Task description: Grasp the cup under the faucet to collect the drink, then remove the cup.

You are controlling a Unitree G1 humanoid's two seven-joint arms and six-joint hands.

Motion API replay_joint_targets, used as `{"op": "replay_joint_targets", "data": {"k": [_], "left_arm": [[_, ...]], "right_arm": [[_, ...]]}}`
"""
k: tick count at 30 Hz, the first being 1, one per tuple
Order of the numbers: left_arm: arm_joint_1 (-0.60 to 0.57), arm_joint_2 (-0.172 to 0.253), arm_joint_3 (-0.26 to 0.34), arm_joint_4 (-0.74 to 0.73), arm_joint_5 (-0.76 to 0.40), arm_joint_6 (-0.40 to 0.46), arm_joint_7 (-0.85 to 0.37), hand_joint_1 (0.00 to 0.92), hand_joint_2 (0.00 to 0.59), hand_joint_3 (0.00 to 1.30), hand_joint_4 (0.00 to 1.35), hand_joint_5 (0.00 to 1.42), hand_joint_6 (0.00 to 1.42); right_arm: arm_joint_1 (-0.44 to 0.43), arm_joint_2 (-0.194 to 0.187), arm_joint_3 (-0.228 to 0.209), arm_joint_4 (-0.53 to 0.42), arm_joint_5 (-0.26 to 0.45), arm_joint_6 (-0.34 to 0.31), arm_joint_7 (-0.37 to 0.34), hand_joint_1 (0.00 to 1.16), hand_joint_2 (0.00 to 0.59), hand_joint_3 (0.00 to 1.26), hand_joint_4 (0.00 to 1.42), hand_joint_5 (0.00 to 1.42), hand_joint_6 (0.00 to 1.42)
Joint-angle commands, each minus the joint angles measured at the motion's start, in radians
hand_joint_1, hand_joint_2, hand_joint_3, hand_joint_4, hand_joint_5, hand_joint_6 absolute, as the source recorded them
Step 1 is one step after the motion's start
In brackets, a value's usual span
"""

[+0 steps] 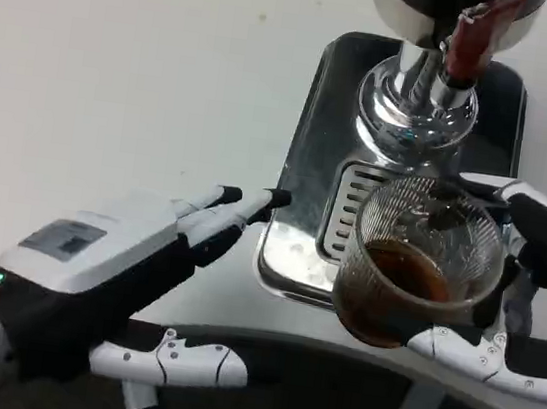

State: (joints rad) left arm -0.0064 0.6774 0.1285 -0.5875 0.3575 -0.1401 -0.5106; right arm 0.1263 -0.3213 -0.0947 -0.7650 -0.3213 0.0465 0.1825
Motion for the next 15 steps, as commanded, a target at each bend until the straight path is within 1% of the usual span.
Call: {"op": "replay_joint_targets", "data": {"k": [1,11,15], "left_arm": [[0.024,0.012,0.012,-0.049,-0.009,0.014,-0.022,0.0,0.112,0.0,0.0,0.0,0.1],[0.081,0.019,0.054,-0.133,-0.019,0.032,-0.05,0.0,0.113,0.0,0.0,0.0,0.09],[0.118,0.026,0.093,-0.168,-0.024,0.036,-0.064,0.0,0.111,0.0,0.0,0.0,0.09]], "right_arm": [[0.006,-0.005,-0.02,-0.064,0.041,-0.043,0.017,0.76,0.259,0.78,0.87,1.04,1.24],[0.008,-0.018,-0.025,-0.101,0.077,-0.038,0.067,0.75,0.261,0.79,0.87,1.06,1.24],[0.018,-0.026,-0.02,-0.111,0.088,-0.041,0.086,0.75,0.261,0.79,0.87,1.06,1.24]]}}
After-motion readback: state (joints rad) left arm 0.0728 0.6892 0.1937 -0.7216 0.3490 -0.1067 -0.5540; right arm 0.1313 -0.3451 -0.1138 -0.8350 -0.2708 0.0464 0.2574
